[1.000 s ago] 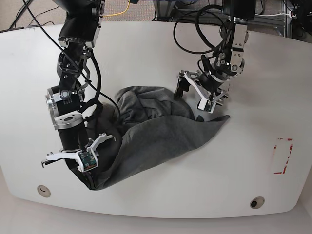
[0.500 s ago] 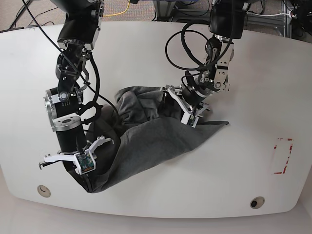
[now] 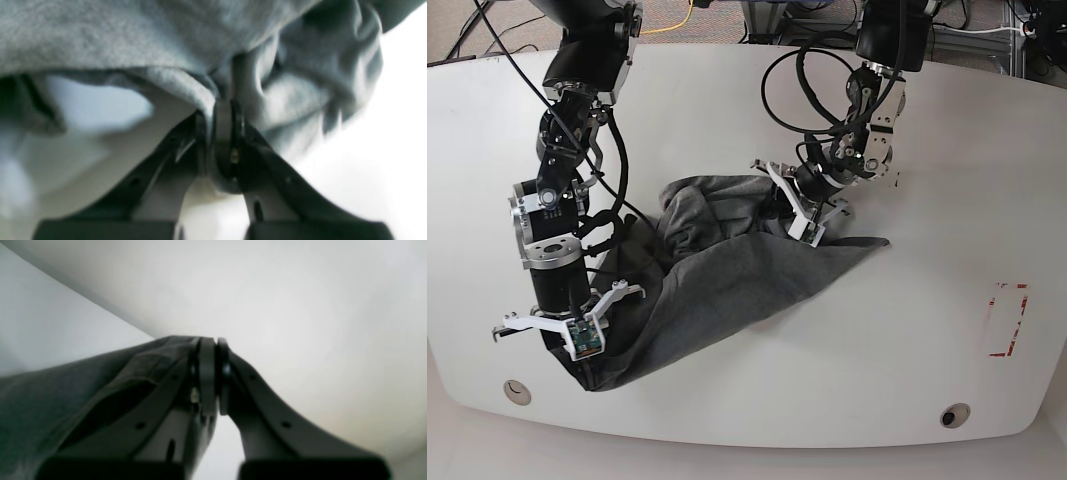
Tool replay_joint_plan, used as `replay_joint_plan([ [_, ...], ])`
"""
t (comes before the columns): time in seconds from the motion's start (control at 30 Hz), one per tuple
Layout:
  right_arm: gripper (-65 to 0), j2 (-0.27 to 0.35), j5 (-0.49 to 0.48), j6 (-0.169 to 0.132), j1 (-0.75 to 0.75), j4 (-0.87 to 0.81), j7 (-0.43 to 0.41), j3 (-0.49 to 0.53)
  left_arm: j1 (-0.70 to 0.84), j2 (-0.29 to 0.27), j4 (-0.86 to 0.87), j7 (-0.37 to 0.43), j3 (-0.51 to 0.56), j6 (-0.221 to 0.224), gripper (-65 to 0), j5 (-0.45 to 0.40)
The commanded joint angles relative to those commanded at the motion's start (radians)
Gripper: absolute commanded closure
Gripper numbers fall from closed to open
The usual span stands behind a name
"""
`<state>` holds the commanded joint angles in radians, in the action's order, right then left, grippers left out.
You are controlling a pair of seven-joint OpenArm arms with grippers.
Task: Layout the t-shirt on the table in an organized manner, then fold the t-shirt properly
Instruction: 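Grasp another t-shirt edge with the left gripper, pull apart, then lift the t-shirt with both grippers and lay it flat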
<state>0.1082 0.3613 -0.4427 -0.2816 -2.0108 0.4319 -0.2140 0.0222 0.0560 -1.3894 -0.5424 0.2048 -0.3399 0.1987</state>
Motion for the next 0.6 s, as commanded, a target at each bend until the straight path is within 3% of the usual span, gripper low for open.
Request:
replay_joint_plan([
  [0.43,0.0,0.008,0.006,0.0,-0.107,0.097,0.008,-0.002,0.017,0.232,-0.407,-0.195,-0.028,-0.002,0.0,0.0],
  [0.6,0.0,0.008,0.006,0.0,-0.163,0.173,0.008,0.0,-0.049,0.252,-0.46,-0.199,-0.097,-0.003,0.0,-0.002],
])
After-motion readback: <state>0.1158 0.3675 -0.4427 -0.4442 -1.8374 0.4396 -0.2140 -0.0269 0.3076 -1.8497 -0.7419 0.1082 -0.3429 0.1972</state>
